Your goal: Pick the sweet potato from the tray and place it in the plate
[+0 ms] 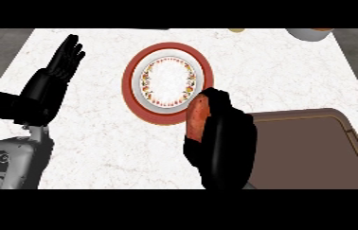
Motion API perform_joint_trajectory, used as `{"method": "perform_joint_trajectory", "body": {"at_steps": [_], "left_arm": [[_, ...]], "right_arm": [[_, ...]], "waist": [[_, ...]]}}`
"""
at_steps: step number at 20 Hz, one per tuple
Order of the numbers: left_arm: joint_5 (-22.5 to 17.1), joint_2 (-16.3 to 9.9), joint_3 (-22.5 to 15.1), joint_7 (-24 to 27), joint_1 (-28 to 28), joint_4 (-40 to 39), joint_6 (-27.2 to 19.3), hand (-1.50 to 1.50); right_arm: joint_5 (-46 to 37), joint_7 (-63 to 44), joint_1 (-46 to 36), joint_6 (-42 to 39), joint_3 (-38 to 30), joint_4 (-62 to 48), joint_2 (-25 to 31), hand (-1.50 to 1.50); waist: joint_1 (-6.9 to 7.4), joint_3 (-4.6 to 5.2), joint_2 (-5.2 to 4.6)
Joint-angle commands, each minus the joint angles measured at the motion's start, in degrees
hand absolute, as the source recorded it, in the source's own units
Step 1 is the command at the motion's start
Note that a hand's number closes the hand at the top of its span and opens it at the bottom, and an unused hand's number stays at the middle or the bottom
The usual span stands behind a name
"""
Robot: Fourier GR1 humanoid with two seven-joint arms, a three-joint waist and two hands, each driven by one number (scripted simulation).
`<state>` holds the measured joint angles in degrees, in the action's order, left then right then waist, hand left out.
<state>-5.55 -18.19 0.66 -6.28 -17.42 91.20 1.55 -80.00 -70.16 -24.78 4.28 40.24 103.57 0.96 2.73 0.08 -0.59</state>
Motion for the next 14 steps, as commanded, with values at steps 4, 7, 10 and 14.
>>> {"method": "perform_joint_trajectory", "body": {"at_steps": [4,7,10,14], "left_arm": [[-1.2,-0.4,0.3,-1.2,-1.5,0.0,1.5,0.0],[0.9,0.5,-1.1,-0.2,-0.9,0.4,0.4,0.0],[1.8,1.9,-1.8,-0.2,-1.6,1.1,-1.3,0.0],[2.3,2.9,-3.0,-0.6,-3.2,-1.2,-1.0,0.0]], "right_arm": [[10.9,-9.2,-13.8,8.2,-11.1,-14.0,-0.9,1.5],[13.2,-8.5,-17.4,10.0,-12.6,-23.1,-0.9,1.5],[15.8,-6.8,-20.6,12.5,-15.6,-30.3,-0.9,1.5],[18.7,-3.2,-25.8,16.6,-16.3,-41.7,-0.9,1.5]], "waist": [[1.79,-0.06,-0.37],[2.18,-0.04,-0.39],[2.38,-0.07,-0.52],[2.69,-0.06,-1.01]]}}
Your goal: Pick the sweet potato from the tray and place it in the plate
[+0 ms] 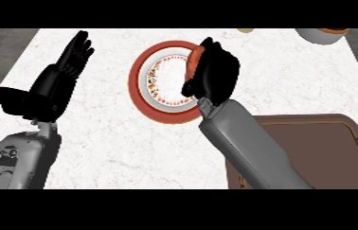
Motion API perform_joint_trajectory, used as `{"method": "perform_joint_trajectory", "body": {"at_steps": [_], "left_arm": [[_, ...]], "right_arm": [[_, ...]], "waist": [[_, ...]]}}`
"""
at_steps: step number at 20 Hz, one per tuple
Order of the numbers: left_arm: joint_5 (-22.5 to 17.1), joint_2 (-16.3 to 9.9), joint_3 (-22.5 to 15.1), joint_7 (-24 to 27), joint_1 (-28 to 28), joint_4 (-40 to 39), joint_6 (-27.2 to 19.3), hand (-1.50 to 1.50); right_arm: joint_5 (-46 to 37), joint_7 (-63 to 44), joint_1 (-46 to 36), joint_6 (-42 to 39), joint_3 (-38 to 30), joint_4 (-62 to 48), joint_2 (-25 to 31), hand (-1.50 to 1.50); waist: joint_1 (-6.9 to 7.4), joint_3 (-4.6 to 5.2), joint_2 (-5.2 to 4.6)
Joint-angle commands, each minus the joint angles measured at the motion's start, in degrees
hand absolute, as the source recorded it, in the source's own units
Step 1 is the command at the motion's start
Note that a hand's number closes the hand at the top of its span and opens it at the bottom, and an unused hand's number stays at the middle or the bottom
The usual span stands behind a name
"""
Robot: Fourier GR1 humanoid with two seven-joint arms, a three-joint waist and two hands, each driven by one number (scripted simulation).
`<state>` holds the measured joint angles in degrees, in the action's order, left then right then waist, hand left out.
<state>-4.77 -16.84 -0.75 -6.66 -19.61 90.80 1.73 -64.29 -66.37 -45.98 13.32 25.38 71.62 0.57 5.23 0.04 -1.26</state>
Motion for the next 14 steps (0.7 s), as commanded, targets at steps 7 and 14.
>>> {"method": "perform_joint_trajectory", "body": {"at_steps": [7,14], "left_arm": [[0.3,0.2,-0.6,-0.8,-2.1,-0.6,0.6,0.0],[1.1,2.6,-2.9,0.0,-2.2,-1.3,0.5,0.0]], "right_arm": [[9.3,-5.0,-7.9,16.6,-6.4,-19.9,-0.5,-1.5],[17.7,6.9,-9.1,30.6,-7.7,-26.9,-0.6,-1.5]], "waist": [[1.58,-0.07,-0.59],[2.89,-0.15,-1.17]]}}
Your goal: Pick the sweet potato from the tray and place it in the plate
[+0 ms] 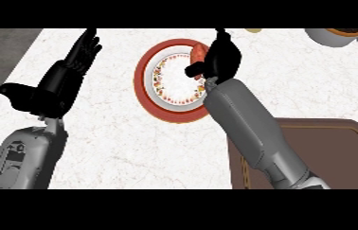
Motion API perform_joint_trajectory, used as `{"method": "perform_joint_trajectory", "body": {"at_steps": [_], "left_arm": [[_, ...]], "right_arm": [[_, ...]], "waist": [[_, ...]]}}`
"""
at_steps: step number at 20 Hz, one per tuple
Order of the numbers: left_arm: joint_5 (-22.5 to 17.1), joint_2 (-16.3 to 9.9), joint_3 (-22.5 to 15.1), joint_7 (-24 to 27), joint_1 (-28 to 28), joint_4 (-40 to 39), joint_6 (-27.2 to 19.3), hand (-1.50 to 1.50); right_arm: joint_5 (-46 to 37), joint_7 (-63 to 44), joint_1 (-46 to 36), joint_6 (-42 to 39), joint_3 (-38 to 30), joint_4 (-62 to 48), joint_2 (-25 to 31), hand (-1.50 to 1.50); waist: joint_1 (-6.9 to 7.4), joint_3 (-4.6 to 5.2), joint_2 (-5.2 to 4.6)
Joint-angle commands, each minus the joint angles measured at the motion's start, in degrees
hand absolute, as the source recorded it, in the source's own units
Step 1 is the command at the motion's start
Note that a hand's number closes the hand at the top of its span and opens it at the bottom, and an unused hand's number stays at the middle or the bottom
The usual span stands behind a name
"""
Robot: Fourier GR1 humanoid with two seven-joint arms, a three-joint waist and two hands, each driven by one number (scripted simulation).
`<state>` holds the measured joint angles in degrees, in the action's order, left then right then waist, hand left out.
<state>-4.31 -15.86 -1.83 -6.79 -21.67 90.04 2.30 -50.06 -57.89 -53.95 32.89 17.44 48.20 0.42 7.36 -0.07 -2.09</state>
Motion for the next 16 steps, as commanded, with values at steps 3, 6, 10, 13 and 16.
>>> {"method": "perform_joint_trajectory", "body": {"at_steps": [3,6,10,13,16], "left_arm": [[0.3,0.1,0.3,0.5,-0.9,-0.7,-0.1,0.0],[-0.5,-0.5,1.1,1.3,0.0,-1.7,1.0,0.0],[0.5,0.1,1.1,1.6,0.7,-2.2,0.0,0.0],[1.4,0.9,0.9,-1.2,-0.1,-0.7,-2.4,0.0],[0.4,-1.3,2.7,1.2,4.1,-0.8,0.2,0.0]], "right_arm": [[3.7,-1.2,-5.3,16.4,-0.5,-5.6,-0.4,-1.5],[2.1,0.2,-5.8,24.4,-1.4,-7.6,-0.4,-1.5],[8.6,2.5,-5.4,31.1,-0.3,-5.1,-0.4,-1.5],[8.2,2.4,-5.6,35.4,-0.1,-6.1,-0.4,-1.5],[9.8,-0.1,-1.5,40.7,5.2,-3.2,-0.4,-1.5]], "waist": [[0.39,0.02,0.12],[-0.42,0.07,0.16],[-1.45,0.02,0.71],[-3.42,0.02,1.41],[-4.0,0.08,1.9]]}}
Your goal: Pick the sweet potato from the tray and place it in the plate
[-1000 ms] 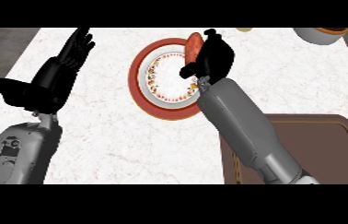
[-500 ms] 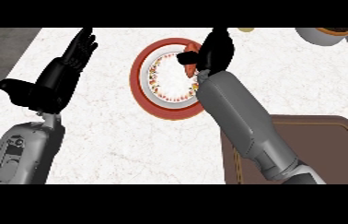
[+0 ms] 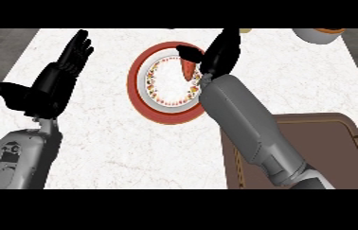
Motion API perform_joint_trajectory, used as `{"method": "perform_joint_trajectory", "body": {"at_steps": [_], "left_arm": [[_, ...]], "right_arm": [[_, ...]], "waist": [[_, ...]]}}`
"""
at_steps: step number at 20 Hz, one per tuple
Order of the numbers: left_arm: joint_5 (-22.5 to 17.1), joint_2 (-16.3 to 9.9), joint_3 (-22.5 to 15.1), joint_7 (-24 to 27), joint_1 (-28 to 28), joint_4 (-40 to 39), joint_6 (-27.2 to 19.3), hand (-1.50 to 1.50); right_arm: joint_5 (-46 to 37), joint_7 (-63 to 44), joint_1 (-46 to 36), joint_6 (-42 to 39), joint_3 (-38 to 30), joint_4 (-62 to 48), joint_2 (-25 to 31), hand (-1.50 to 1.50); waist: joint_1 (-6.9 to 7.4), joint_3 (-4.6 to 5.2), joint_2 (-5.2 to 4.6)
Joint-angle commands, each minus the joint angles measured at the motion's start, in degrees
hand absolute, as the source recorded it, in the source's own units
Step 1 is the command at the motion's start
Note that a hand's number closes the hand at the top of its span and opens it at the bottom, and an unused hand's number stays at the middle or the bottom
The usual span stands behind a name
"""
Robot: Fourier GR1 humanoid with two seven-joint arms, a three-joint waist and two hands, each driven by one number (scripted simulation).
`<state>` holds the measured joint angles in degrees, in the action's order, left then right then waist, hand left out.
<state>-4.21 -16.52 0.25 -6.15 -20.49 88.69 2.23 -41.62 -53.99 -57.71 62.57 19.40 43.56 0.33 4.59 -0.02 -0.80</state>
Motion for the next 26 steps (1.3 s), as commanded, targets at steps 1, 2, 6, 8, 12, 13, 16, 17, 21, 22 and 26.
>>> {"method": "perform_joint_trajectory", "body": {"at_steps": [1,2,6,8,12,13,16,17,21,22,26], "left_arm": [[0.5,0.2,0.3,-0.9,2.1,1.2,-0.9,0.0],[0.7,-0.3,0.8,1.0,4.6,2.0,-0.5,0.0],[-1.6,-2.7,4.2,-1.6,2.8,2.5,0.7,0.0],[-0.1,-2.4,4.7,0.7,4.4,0.8,-0.2,0.0],[1.4,-0.8,3.2,0.6,9.4,4.6,-1.4,0.0],[-1.0,-3.3,6.2,-1.0,3.6,1.7,0.7,0.0],[-1.3,-2.6,6.0,1.2,6.3,1.7,1.6,0.0],[1.1,-0.7,3.5,-0.4,6.8,3.5,-0.6,0.0],[-0.1,-0.7,4.6,0.7,6.5,2.9,1.3,0.0],[0.7,-0.3,4.4,1.0,6.0,2.9,1.1,0.0],[1.0,-0.7,5.1,-0.4,6.8,5.0,0.5,0.0]], "right_arm": [[0.9,-3.8,4.2,11.3,3.9,2.8,-0.3,-1.5],[-0.2,-3.5,4.9,12.1,4.0,4.1,-0.3,-1.5],[-2.1,-3.3,13.0,15.1,8.5,11.8,-0.3,-1.5],[-5.8,-3.3,18.6,10.4,7.9,19.0,-0.3,-1.5],[-13.5,-5.9,28.6,7.2,10.5,29.9,-0.3,-1.5],[-14.8,-4.5,32.1,7.4,10.2,31.4,-0.3,-1.5],[-15.1,-4.5,40.8,1.2,10.9,45.1,5.1,-1.5],[-19.8,-4.8,44.8,1.4,12.5,46.8,1.9,-1.5],[-19.1,-4.1,52.2,-2.0,12.7,58.4,6.9,-1.5],[-17.6,-3.1,50.7,-2.1,10.9,55.3,7.7,-1.5],[-24.8,-3.9,62.1,-6.1,12.9,66.6,8.7,-1.5]], "waist": [[-2.46,0.01,0.82],[-2.88,0.03,0.96],[-4.25,0.02,1.21],[-6.09,0.05,1.53],[-5.89,0.07,1.64],[-5.97,0.05,1.31],[-6.08,0.06,1.31],[-6.3,0.06,1.43],[-5.24,0.03,1.02],[-4.92,0.02,0.9],[-5.25,0.04,1.03]]}}
